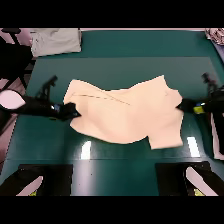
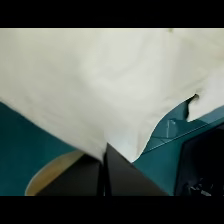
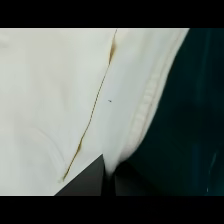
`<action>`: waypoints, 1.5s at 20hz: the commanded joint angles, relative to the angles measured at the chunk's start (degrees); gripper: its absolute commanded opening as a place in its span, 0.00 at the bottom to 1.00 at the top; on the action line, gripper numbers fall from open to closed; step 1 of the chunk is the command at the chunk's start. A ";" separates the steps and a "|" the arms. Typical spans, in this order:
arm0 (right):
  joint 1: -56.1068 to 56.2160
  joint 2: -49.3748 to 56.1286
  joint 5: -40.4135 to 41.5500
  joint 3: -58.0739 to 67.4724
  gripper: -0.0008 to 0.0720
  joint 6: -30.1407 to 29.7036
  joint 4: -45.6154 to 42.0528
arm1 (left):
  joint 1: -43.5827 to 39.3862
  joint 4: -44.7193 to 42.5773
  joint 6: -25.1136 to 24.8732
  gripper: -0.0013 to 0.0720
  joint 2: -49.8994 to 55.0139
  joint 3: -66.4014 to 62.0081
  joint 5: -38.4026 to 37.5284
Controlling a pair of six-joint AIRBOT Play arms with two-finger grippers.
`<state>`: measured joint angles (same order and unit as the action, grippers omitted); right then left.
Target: Fold the shirts.
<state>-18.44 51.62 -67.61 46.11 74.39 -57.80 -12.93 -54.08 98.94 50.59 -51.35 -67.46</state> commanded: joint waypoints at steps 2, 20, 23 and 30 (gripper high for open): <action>-1.16 -12.17 0.28 14.01 0.03 -3.28 5.05 | 2.23 -8.04 2.62 0.05 -0.07 -19.45 -5.55; 32.02 -18.27 4.13 58.77 0.02 3.10 -34.62 | 12.61 -11.17 13.57 0.05 -9.46 -66.34 -12.66; 32.98 -22.80 7.28 60.00 0.02 3.21 -26.82 | 12.61 3.08 11.58 0.05 -10.49 -67.54 -12.11; 32.98 -17.94 -2.82 50.03 0.02 23.76 -39.01 | 12.61 -13.03 12.24 0.05 -12.24 -51.04 -19.28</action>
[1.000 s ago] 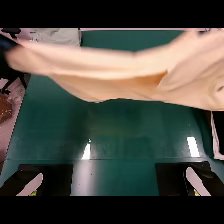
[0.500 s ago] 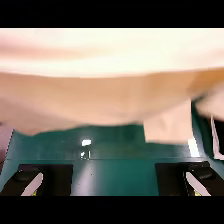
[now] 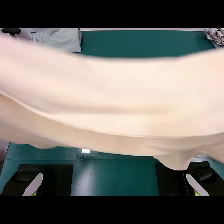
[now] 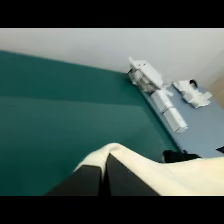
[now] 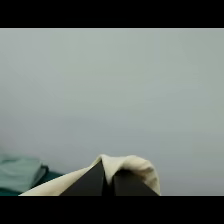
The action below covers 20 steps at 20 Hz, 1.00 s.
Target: Fold the shirts.
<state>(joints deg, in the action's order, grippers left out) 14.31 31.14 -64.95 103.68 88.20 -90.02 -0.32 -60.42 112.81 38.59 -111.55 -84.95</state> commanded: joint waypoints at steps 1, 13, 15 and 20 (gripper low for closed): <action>0.26 5.01 -6.21 -13.27 0.02 12.26 -7.02 | 0.00 -6.82 -3.74 0.05 0.17 17.07 2.45; -11.85 48.78 24.30 -33.68 0.03 8.74 9.27 | 0.02 -11.43 -9.75 0.05 23.69 63.98 64.41; -12.87 53.37 26.12 -30.32 0.03 5.07 10.60 | 0.00 -11.10 -9.33 0.05 28.11 63.95 69.64; -13.42 62.64 27.93 -18.43 0.04 5.11 10.99 | 0.00 -10.93 -9.35 0.05 33.29 63.10 81.44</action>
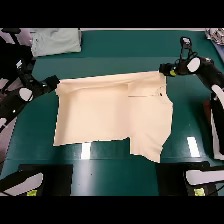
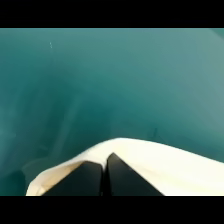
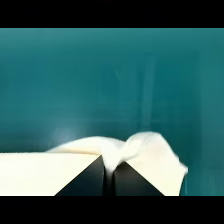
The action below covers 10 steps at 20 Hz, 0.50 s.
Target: Fold the shirts.
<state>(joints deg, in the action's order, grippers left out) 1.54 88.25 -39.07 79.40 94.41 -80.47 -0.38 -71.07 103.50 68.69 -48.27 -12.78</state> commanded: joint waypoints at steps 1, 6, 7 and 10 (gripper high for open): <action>-0.55 6.97 1.97 8.11 0.04 -1.09 1.49 | 0.07 -0.28 -0.07 0.18 3.80 -0.94 11.04; -0.83 11.13 1.38 18.08 0.38 -1.14 0.87 | 0.09 -0.61 -0.63 0.48 6.82 -8.66 13.05; -1.42 11.17 1.40 19.71 0.38 -1.79 0.92 | 0.09 -0.63 -1.29 0.47 6.88 -10.58 12.20; -3.87 10.62 -7.45 26.49 0.38 -5.55 0.72 | 0.39 -0.79 -8.90 0.47 6.67 -18.62 4.11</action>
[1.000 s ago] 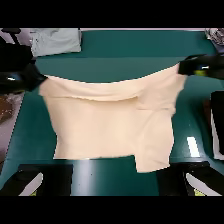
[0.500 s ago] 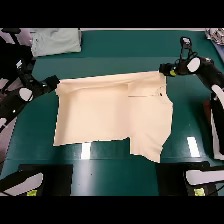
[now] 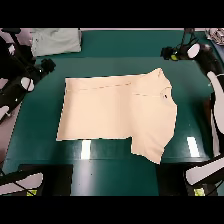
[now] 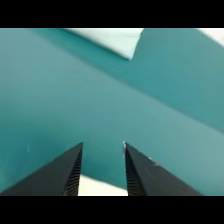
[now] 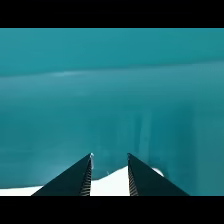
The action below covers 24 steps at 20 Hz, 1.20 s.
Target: Fold the shirts.
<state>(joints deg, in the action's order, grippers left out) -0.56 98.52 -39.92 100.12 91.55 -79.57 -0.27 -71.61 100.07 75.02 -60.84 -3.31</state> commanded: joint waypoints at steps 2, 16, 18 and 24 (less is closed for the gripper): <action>-4.09 -1.01 -21.11 9.53 0.38 -3.21 -2.47 | 1.66 -0.46 -8.98 0.47 -0.66 -12.50 -20.26; -12.02 -44.28 -31.82 -51.87 0.83 -5.73 8.26 | 3.61 -3.17 -16.55 1.00 -24.41 19.04 -74.16; -12.46 -49.88 -32.35 -56.65 0.83 -5.73 10.23 | 3.61 -1.88 -16.68 1.00 -24.26 22.53 -72.83; -18.36 -60.63 -34.99 -65.24 0.90 -5.92 18.58 | 3.61 0.00 -20.17 1.00 -20.37 24.70 -65.57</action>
<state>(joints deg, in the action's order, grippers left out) -16.43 42.87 -73.14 39.13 85.73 -64.49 3.27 -72.10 81.30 53.08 -37.41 -71.75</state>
